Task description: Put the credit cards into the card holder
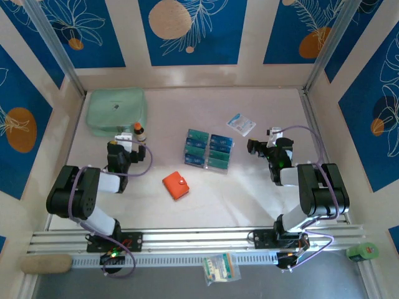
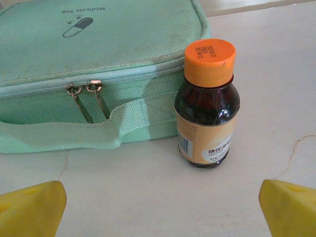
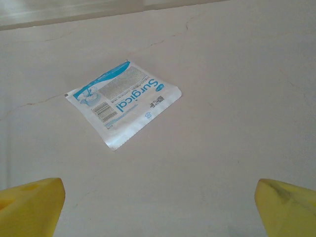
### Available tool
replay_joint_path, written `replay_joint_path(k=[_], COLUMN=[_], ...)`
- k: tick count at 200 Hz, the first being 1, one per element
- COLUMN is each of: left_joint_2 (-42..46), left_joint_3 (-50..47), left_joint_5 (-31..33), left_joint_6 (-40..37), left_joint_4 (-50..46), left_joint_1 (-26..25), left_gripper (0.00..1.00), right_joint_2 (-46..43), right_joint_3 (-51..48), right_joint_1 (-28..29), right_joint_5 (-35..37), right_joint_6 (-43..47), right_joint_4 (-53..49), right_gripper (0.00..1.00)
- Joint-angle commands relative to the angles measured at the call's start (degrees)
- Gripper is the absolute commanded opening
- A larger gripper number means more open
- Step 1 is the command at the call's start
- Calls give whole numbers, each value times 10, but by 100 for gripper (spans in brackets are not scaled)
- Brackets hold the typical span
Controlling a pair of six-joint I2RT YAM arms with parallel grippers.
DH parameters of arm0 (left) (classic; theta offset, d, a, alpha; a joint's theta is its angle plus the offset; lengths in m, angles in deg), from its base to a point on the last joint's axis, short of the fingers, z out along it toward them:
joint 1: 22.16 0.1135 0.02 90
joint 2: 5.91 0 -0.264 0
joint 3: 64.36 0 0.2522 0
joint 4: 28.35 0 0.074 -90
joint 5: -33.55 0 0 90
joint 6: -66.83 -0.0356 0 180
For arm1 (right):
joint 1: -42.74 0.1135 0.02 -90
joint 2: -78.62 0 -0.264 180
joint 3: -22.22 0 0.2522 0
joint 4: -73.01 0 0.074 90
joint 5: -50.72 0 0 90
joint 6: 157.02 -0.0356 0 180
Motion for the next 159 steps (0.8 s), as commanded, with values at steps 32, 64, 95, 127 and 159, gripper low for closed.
replay_joint_path(k=[32, 64, 95, 127, 159], left_joint_2=[0, 0, 0, -1, -1], left_joint_3=[10, 10, 11, 12, 12], left_joint_5=[5, 5, 5, 5, 4], left_joint_6=[9, 9, 9, 9, 10], left_joint_4=[1, 1, 1, -1, -3], left_joint_1=[4, 4, 4, 5, 5], left_gripper=[100, 100, 100, 100, 100], right_joint_2=[-8, -9, -8, -8, -7], right_joint_3=[7, 7, 9, 8, 10], right_joint_1=[0, 0, -1, -1, -1], right_joint_5=[-7, -8, -11, -11, -11], right_joint_6=[11, 11, 11, 10, 10], right_joint_4=[10, 10, 8, 7, 4], right_gripper=[99, 99, 99, 99, 99])
